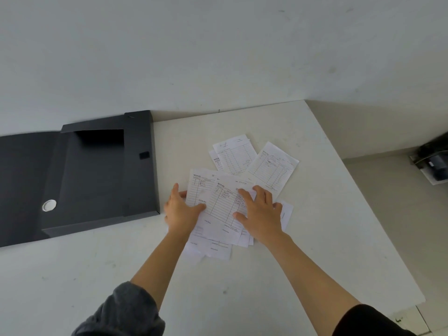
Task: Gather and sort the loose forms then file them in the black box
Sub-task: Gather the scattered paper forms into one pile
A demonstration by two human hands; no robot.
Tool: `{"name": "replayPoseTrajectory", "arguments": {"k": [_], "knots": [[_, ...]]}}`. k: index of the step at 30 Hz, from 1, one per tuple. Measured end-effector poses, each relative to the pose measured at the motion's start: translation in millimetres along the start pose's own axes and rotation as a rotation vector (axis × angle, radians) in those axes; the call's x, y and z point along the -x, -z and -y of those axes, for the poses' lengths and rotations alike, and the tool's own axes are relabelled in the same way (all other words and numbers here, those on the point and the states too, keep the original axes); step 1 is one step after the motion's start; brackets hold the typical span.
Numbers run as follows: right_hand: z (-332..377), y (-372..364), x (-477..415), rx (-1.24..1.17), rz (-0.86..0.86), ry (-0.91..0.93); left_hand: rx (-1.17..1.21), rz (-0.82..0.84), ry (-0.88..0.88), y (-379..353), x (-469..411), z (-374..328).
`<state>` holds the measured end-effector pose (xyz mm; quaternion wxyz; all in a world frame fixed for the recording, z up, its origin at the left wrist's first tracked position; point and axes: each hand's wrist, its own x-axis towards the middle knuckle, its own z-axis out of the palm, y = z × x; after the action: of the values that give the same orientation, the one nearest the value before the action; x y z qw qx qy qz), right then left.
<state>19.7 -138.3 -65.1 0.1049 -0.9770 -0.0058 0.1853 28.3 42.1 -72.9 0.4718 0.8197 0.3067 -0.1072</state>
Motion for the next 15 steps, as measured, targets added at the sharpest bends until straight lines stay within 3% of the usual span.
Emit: {"name": "replayPoseTrajectory", "arguments": {"k": [9, 15], "knots": [[7, -7, 6, 0.008, -0.012, 0.002, -0.157, -0.100, 0.014, -8, 46, 7], [7, -7, 5, 0.017, 0.013, 0.013, 0.037, -0.051, 0.124, -3, 19, 3]]}}
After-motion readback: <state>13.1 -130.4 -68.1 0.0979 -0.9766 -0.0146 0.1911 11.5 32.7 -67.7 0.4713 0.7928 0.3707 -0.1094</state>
